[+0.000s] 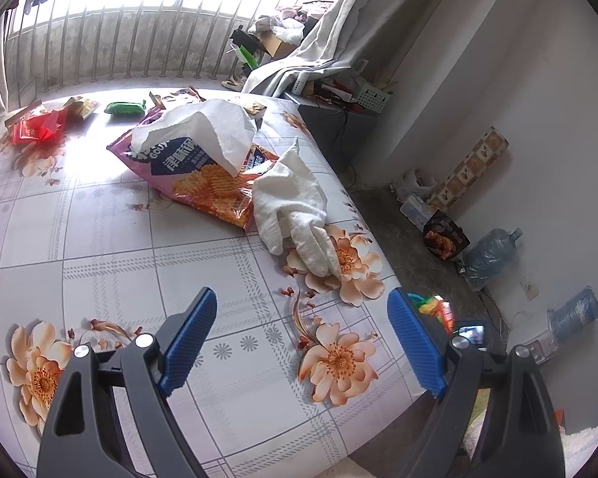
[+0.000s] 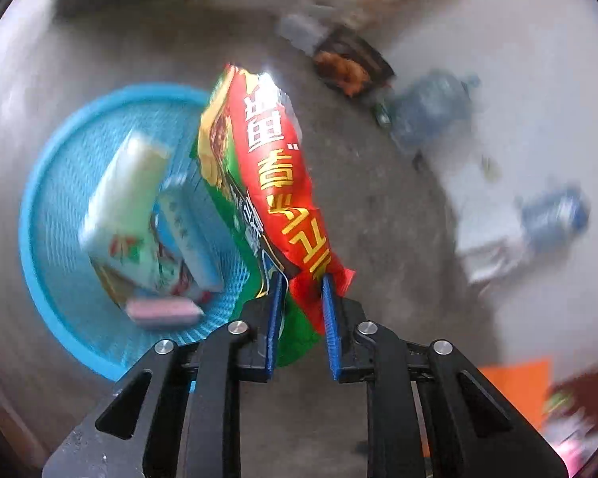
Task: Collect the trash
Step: 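Move both grippers back from the wastebasket toward the table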
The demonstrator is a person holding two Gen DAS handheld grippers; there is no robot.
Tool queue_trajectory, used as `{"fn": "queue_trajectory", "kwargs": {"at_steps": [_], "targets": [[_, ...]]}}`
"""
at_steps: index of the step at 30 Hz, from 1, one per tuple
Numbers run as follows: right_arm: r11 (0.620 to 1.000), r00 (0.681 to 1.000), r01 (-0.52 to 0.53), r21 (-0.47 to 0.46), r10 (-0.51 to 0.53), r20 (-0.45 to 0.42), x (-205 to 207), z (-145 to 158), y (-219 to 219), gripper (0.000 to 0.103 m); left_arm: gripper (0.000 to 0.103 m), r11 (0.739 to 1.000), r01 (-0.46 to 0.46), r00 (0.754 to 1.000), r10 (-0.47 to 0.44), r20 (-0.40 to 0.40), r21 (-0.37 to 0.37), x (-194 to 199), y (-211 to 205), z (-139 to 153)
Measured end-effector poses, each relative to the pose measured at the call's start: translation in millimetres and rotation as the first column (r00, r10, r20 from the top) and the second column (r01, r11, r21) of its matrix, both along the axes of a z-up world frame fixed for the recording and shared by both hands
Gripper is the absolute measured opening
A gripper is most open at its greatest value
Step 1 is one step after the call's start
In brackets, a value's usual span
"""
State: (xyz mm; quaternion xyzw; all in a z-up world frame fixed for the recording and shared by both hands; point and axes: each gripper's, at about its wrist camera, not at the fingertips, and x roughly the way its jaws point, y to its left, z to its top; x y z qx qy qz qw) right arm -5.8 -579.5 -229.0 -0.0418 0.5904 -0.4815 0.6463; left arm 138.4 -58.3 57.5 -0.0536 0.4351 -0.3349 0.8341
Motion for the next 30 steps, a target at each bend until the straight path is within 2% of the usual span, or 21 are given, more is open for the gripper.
{"fn": "queue_trajectory", "kwargs": {"at_steps": [2, 4, 7, 14, 20, 26, 28, 30], "targets": [[0.999, 0.997, -0.032, 0.015, 0.033, -0.068, 8.1, -21.2, 7.5, 0.013, 0.085, 1.000, 0.002, 1.000, -0.002, 0.000, 0.002, 0.6, 0.0, 0.0], [0.998, 0.995, -0.029, 0.054, 0.034, -0.093, 10.3, -35.9, 4.7, 0.010, 0.085, 1.000, -0.001, 1.000, 0.001, 0.001, 0.007, 1.5, 1.1, -1.1], [0.995, 0.993, -0.021, 0.101, 0.033, -0.113, 16.2, -42.3, -1.2, 0.006, 0.085, 1.000, -0.009, 1.000, 0.009, -0.001, 0.015, 2.9, 4.1, -3.6], [0.960, 0.994, 0.082, 0.270, -0.060, -0.087, 16.8, -54.6, -19.6, 0.005, 0.085, 0.999, -0.017, 1.000, 0.017, -0.018, 0.027, 6.1, 2.9, -8.6], [0.943, 0.991, 0.112, 0.313, -0.084, -0.100, 21.7, -67.8, -12.3, 0.005, 0.085, 0.999, -0.009, 1.000, 0.010, -0.018, 0.040, 3.9, -3.2, -8.5], [0.921, 0.996, 0.085, 0.380, -0.084, -0.020, 13.3, -53.2, -9.5, 0.024, 0.085, 0.999, -0.007, 1.000, 0.008, -0.012, 0.038, 2.3, -5.0, -5.5], [0.921, 0.996, 0.076, 0.383, -0.089, 0.016, 6.0, -42.8, -6.7, 0.045, 0.085, 0.999, -0.005, 1.000, 0.005, -0.012, 0.034, 1.4, -5.6, -4.3], [0.929, 0.994, 0.055, 0.365, -0.086, 0.069, -2.1, -27.1, -2.9, 0.055, 0.085, 1.000, -0.003, 1.000, 0.003, -0.010, 0.030, 0.0, -5.5, -3.0]]}}
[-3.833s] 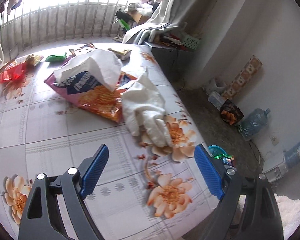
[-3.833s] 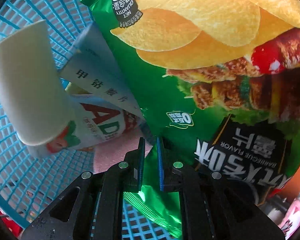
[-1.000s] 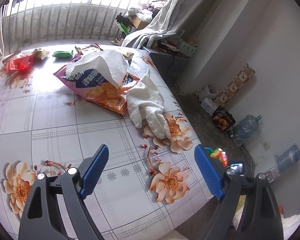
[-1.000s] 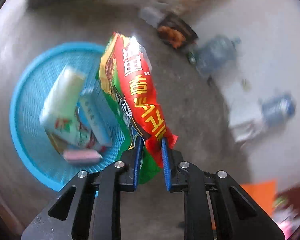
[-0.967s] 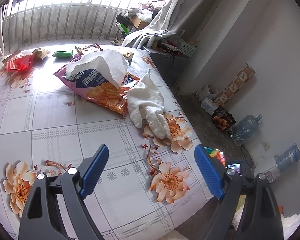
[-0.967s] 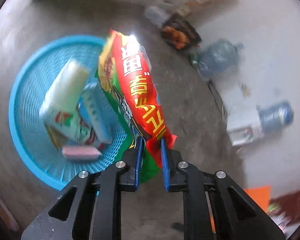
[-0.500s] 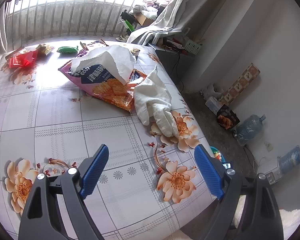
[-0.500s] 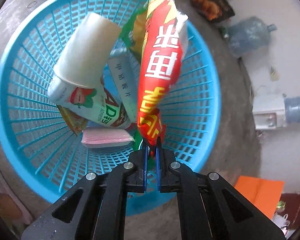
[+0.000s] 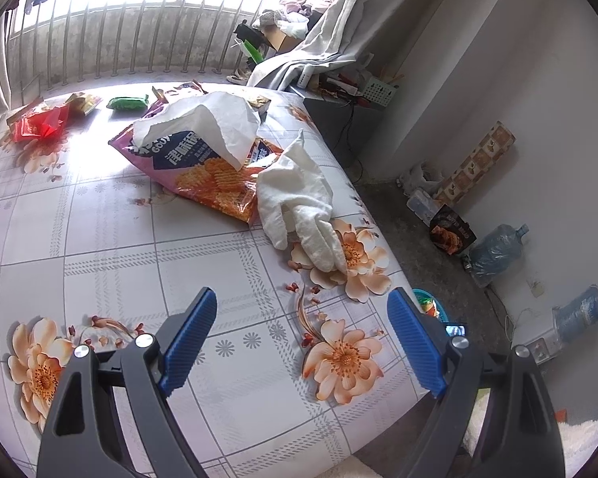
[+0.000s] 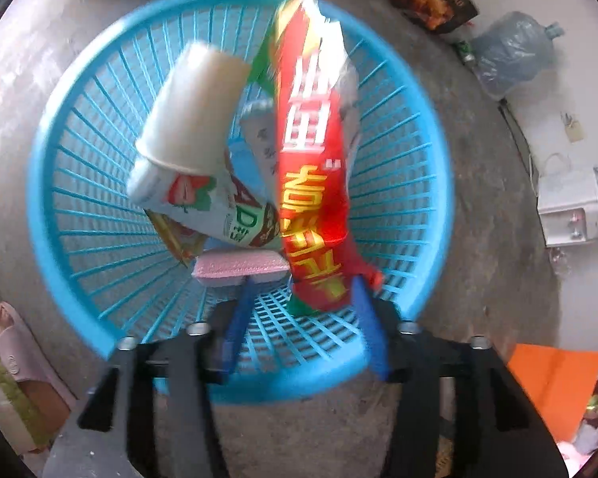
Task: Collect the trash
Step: 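Move both grippers back from the wastebasket toward the table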
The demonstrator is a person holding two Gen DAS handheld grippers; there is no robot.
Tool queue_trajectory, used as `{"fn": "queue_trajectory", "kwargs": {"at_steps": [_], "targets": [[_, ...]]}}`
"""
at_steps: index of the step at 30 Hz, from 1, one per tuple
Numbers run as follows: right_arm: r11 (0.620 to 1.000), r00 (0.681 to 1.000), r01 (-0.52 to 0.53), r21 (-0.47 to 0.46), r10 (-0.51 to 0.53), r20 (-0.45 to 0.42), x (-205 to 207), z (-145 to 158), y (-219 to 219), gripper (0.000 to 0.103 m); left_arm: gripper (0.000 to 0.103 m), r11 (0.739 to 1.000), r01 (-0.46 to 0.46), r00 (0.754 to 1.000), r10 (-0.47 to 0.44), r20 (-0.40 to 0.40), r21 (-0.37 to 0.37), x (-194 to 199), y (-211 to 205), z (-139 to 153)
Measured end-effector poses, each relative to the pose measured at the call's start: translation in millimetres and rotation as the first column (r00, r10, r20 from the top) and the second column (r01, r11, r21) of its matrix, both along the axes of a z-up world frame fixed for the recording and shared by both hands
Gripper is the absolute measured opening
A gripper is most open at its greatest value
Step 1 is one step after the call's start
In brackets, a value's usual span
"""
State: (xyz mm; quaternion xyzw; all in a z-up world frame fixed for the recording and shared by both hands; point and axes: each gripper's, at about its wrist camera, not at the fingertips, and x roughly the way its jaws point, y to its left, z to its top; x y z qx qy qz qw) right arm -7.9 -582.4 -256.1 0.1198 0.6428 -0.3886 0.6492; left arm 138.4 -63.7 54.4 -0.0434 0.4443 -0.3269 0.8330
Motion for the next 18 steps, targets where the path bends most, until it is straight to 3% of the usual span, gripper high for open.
{"fn": "queue_trajectory", "kwargs": {"at_steps": [4, 9, 14, 18], "targets": [[1.000, 0.995, 0.013, -0.021, -0.011, 0.101, -16.1, 34.4, 5.0, 0.063, 0.085, 1.000, 0.003, 1.000, -0.003, 0.007, -0.017, -4.6, 3.2, 5.4], [0.995, 0.963, 0.087, -0.044, -0.073, 0.260, -38.1, 80.7, 5.8, 0.065, 0.085, 0.999, -0.008, 1.000, 0.009, 0.024, -0.036, -12.4, 16.8, 13.3], [0.989, 0.882, 0.148, -0.017, -0.124, 0.454, -51.4, 146.5, 30.2, 0.065, 0.089, 0.998, -0.046, 0.998, 0.047, 0.029, -0.038, -17.3, 39.9, 18.4], [0.996, 0.814, 0.092, 0.006, -0.078, 0.576, -30.4, 198.8, 70.0, 0.070, 0.089, 0.996, -0.089, 0.995, 0.090, 0.047, -0.020, -16.4, 61.8, 24.6]]}}
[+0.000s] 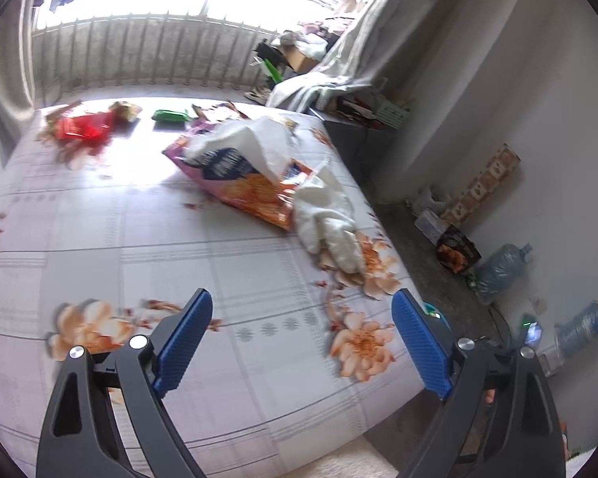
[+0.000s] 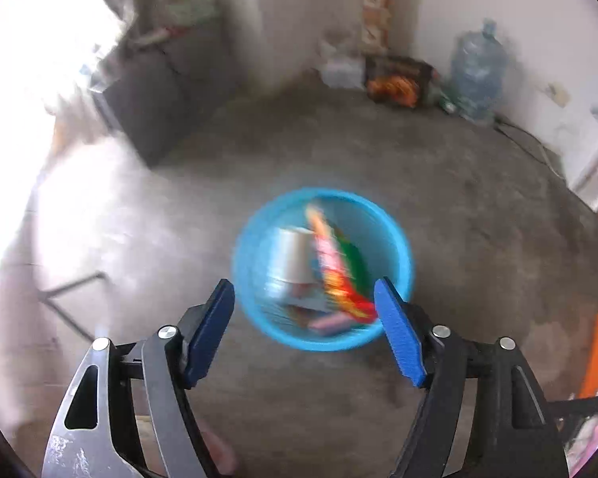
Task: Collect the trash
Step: 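Move both grippers back from the wastebasket toward the table, then grasp the white tissue with the left gripper while the right gripper grasps the white glove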
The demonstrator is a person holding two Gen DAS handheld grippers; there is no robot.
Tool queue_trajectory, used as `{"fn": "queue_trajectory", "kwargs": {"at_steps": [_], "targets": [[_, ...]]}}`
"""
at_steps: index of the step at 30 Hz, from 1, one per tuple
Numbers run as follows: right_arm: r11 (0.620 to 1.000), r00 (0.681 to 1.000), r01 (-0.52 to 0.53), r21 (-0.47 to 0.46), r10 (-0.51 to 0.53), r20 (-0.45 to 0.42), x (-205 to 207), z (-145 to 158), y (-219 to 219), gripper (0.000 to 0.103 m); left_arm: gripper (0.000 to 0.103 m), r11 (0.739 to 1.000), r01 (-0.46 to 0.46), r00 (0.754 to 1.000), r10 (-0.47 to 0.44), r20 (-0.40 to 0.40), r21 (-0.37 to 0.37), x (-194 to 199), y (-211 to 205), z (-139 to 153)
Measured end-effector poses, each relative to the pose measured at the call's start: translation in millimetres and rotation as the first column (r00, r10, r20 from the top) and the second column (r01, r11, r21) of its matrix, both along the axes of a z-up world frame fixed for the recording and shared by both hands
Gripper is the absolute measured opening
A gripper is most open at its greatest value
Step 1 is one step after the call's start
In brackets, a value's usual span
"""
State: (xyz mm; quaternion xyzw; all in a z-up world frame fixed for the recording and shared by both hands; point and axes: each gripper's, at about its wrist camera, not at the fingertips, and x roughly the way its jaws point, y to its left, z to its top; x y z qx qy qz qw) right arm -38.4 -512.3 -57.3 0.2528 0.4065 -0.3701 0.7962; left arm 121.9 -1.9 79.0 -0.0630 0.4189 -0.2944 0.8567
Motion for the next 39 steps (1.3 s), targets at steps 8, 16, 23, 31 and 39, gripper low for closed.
{"fn": "queue_trajectory", "kwargs": {"at_steps": [8, 16, 23, 31, 39], "targets": [[0.955, 0.931, -0.295, 0.027, 0.281, 0.231, 98.7, 96.5, 102.6, 0.074, 0.091, 0.996, -0.091, 0.994, 0.089, 0.063, 0.025, 10.7, 33.5, 17.5], [0.843, 0.807, -0.531, 0.090, 0.470, 0.358, 197.6, 117.1, 174.3, 0.076, 0.092, 0.993, -0.121, 0.989, 0.122, 0.085, -0.009, 50.6, 38.8, 28.7], [0.815, 0.818, -0.552, 0.175, 0.488, 0.306, 263.6, 94.8, 217.5, 0.072, 0.092, 0.986, -0.152, 0.983, 0.157, 0.099, -0.063, 125.3, 16.3, 41.5], [0.806, 0.823, -0.561, 0.190, 0.517, 0.237, 292.0, 72.4, 223.9, 0.064, 0.092, 0.994, -0.087, 0.995, 0.083, 0.050, 0.073, 217.9, -59.3, 8.7], [0.798, 0.823, -0.567, 0.205, 0.534, 0.195, 305.9, 55.7, 217.6, 0.047, 0.072, 0.947, -0.034, 0.999, 0.031, 0.013, 0.320, 250.3, -112.9, -47.3]]}}
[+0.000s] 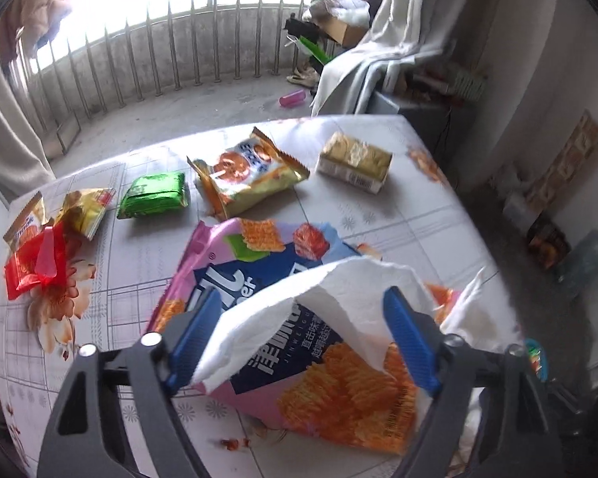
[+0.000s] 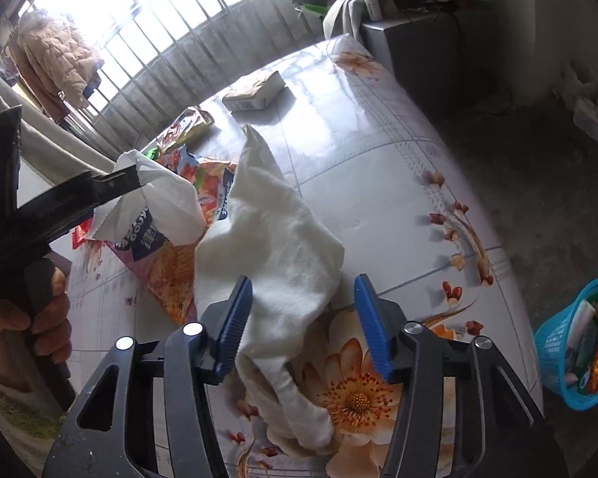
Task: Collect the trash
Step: 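Grasp the white tissue with the left gripper while the right gripper grasps the white glove, then carry the tissue with the left gripper while the right gripper carries the glove to the wastebasket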
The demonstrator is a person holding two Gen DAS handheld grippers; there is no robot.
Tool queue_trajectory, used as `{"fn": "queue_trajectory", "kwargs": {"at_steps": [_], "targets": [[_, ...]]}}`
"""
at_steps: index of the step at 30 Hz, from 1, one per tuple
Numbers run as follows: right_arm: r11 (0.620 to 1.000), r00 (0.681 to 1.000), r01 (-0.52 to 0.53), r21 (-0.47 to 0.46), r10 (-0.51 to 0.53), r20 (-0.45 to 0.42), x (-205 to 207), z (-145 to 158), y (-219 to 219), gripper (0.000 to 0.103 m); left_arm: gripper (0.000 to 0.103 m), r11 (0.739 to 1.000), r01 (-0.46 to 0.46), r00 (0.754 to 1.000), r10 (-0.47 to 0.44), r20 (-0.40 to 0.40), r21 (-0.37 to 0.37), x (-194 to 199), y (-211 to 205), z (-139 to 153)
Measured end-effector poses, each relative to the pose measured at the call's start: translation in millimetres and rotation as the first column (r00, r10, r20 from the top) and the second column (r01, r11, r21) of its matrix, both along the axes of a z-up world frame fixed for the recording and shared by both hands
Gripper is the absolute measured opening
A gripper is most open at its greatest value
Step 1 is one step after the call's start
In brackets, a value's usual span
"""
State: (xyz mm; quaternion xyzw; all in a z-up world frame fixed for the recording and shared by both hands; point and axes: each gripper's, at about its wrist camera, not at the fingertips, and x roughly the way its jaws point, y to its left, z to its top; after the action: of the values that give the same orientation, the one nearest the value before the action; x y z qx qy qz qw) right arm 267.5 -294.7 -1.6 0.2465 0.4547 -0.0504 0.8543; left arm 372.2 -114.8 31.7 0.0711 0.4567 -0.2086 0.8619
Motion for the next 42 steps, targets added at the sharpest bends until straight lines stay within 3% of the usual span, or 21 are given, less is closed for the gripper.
{"fn": "queue_trajectory", "kwargs": {"at_steps": [7, 9, 12, 30, 42], "targets": [[1.000, 1.000, -0.016, 0.017, 0.016, 0.004, -0.3, -7.5, -1.4, 0.015, 0.031, 1.000, -0.008, 1.000, 0.008, 0.005, 0.025, -1.6, 0.5, -12.4], [1.000, 1.000, -0.010, 0.025, 0.009, 0.009, -2.3, -6.9, -3.2, 0.010, 0.016, 1.000, -0.009, 1.000, 0.009, -0.001, 0.023, -1.7, 1.5, -14.3], [0.999, 0.999, -0.005, 0.040, 0.003, 0.034, -7.2, -0.9, -4.8, 0.005, 0.006, 1.000, -0.004, 1.000, 0.004, 0.011, 0.011, -6.0, 2.2, -10.1], [0.992, 0.979, -0.020, 0.128, -0.006, 0.203, -45.8, 51.4, -9.5, 0.002, 0.002, 0.991, 0.060, 0.987, -0.040, 0.158, -0.121, -76.7, 33.8, 61.7], [0.990, 0.966, -0.017, 0.143, -0.020, 0.258, -75.6, 82.2, -11.1, 0.002, 0.002, 0.984, 0.099, 0.982, -0.073, 0.175, -0.147, -139.2, 52.9, 70.0]]}}
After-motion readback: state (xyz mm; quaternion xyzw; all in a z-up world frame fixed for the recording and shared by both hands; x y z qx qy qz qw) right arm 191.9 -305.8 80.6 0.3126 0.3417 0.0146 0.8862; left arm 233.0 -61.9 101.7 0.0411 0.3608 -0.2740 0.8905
